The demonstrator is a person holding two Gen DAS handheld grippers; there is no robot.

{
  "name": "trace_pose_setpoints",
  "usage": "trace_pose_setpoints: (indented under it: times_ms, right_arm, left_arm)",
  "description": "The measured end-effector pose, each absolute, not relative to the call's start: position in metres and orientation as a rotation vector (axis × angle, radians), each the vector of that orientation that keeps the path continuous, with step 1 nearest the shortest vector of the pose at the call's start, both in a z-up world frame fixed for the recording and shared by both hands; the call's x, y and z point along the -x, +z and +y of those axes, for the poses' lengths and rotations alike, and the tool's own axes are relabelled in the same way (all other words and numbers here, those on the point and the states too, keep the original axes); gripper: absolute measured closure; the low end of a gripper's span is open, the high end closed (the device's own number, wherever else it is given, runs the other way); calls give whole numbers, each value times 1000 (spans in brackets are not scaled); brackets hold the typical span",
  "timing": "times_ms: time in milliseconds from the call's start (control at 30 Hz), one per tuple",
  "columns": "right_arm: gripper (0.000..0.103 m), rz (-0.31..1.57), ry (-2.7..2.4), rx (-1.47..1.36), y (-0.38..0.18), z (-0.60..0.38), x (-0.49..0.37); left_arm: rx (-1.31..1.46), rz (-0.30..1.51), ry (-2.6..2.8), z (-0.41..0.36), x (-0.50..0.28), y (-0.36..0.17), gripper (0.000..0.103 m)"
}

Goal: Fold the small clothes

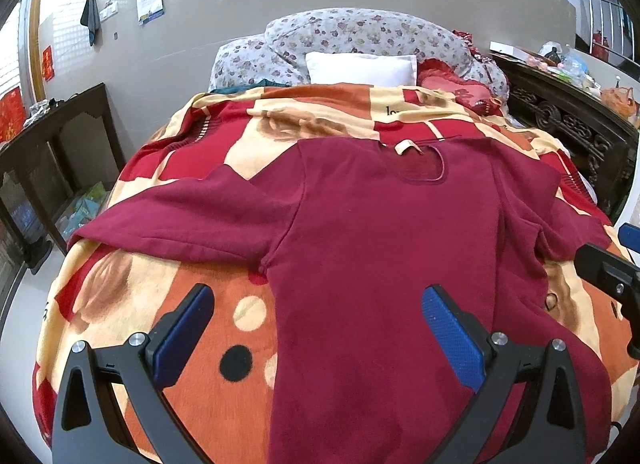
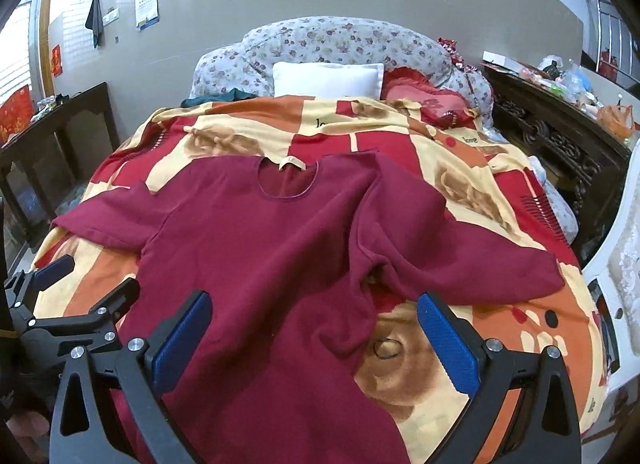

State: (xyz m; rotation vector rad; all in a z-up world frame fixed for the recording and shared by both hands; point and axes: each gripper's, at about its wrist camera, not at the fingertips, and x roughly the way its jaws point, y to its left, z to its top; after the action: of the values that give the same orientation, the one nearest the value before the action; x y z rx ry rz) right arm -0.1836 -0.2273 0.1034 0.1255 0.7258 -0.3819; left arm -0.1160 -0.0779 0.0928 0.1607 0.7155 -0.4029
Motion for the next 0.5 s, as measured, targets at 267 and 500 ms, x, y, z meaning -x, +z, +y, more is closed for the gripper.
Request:
trace_pose_setpoints:
  times_ms: [267,500]
  right_arm:
    - [0,738,-401,-130,96,-234,169]
    - [0,752,-413,-147,89,-241,161]
  left_arm:
    - [-165,728,-396,-81,104,88,0]
    - [-168,741,-390,-83,96,85,0]
